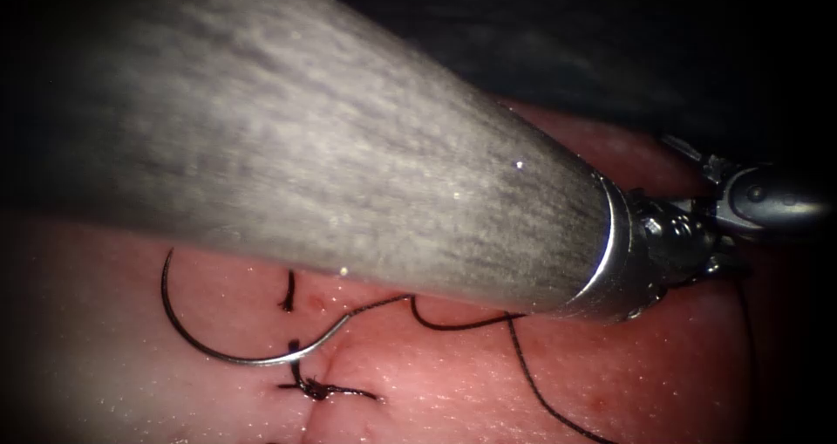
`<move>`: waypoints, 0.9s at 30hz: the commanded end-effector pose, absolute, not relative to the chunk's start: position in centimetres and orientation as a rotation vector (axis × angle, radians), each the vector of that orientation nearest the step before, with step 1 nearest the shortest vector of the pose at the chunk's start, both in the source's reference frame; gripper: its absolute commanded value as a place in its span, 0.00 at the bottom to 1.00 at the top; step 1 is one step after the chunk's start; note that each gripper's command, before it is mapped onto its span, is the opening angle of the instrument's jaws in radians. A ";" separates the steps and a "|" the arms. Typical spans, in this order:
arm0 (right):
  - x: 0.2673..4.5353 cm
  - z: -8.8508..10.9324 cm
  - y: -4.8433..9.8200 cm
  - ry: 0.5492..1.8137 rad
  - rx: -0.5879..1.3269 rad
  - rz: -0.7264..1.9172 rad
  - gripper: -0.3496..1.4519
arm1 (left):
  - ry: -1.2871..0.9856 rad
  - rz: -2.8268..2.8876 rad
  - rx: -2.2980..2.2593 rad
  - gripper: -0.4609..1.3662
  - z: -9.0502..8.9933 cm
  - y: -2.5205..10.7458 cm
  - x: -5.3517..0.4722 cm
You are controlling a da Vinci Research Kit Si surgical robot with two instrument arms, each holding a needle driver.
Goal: Wound Closure
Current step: Use the left tool to grab the suture and pull the needle into view
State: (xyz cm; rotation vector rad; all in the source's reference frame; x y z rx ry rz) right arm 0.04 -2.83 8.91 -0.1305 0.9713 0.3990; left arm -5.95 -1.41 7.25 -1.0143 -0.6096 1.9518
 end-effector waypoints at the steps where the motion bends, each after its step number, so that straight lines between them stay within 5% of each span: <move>1: 0.05 8.9 -2.8 0.971 -0.130 0.398 0.81 | -0.596 1.949 -1.005 0.98 7.2 -1.4 -5.91; 27: 0.26 9.0 -2.8 0.983 -0.115 0.379 0.80 | -0.749 2.133 -1.155 0.96 6.8 -2.0 -3.48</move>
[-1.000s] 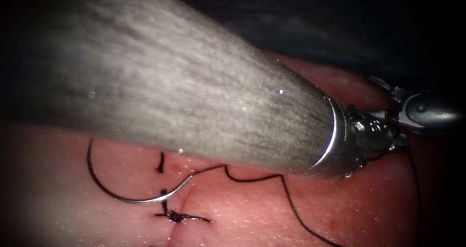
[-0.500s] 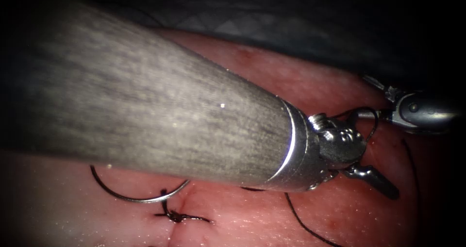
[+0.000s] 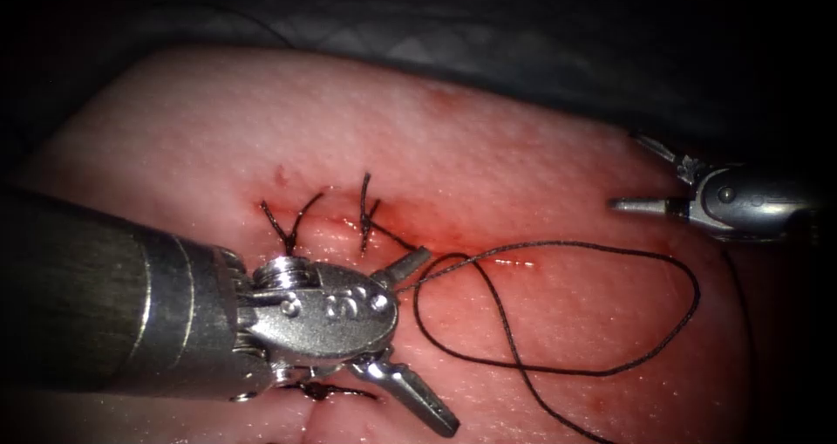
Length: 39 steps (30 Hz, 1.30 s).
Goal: Wound Closure
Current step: Use the left tool to grab the suture and pull the needle into view
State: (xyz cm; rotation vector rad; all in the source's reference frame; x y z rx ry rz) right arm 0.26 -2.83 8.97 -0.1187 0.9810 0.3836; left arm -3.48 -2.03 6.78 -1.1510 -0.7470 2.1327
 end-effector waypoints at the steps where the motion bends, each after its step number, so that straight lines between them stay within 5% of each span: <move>1: 0.26 9.0 -2.8 0.984 -0.116 0.373 0.80 | -0.746 2.134 -1.158 0.96 6.8 -2.0 -3.43; 12: 0.73 8.8 -2.5 1.056 -0.042 0.331 0.81 | -0.471 2.153 -1.328 0.83 6.6 -1.7 -2.39; 20: 0.92 8.6 -2.6 1.103 0.010 0.313 0.79 | -0.342 2.212 -1.424 0.80 6.6 -1.5 -2.19; 24: 0.94 8.5 -2.7 1.109 0.013 0.307 0.78 | -0.286 2.240 -1.479 0.58 6.6 -1.5 -2.24; 39: 0.95 8.5 -2.9 1.177 0.063 0.230 0.78 | -0.228 2.280 -1.509 0.61 6.7 -1.5 -2.30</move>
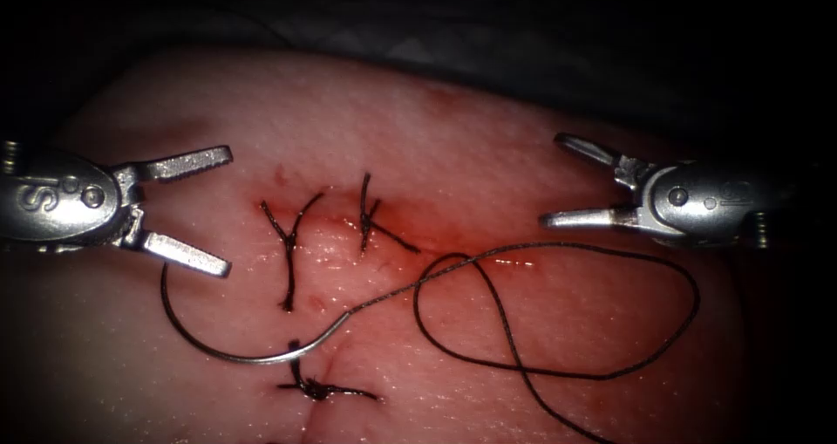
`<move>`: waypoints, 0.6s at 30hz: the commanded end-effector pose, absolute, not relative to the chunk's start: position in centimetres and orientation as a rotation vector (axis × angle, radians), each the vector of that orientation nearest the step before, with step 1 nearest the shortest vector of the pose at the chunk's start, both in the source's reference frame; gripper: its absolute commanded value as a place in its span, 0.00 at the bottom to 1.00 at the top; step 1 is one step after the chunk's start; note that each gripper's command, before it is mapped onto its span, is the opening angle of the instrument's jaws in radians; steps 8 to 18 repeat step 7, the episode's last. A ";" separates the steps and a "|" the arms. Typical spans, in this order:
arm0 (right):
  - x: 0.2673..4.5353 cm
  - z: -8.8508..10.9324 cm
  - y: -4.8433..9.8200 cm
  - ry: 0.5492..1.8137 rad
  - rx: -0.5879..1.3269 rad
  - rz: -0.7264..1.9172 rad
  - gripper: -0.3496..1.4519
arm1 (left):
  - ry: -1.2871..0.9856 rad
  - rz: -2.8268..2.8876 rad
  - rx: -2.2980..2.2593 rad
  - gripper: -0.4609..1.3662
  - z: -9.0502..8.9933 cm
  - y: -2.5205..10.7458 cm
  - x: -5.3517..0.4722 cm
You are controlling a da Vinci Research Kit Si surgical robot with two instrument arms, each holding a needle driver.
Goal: Wound Closure
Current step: Use the left tool to grab the suture and pull the needle into view
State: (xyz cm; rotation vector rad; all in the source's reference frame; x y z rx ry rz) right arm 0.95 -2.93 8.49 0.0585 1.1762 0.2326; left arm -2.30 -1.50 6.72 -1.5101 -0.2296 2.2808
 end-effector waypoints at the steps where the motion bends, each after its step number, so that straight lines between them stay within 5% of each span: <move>1: 0.95 8.5 -2.9 1.177 0.063 0.230 0.78 | -0.227 2.281 -1.509 0.61 6.7 -1.5 -2.30; 18: 0.95 8.5 -2.9 1.177 0.062 0.228 0.78 | -0.226 2.281 -1.509 0.62 6.7 -1.5 -2.30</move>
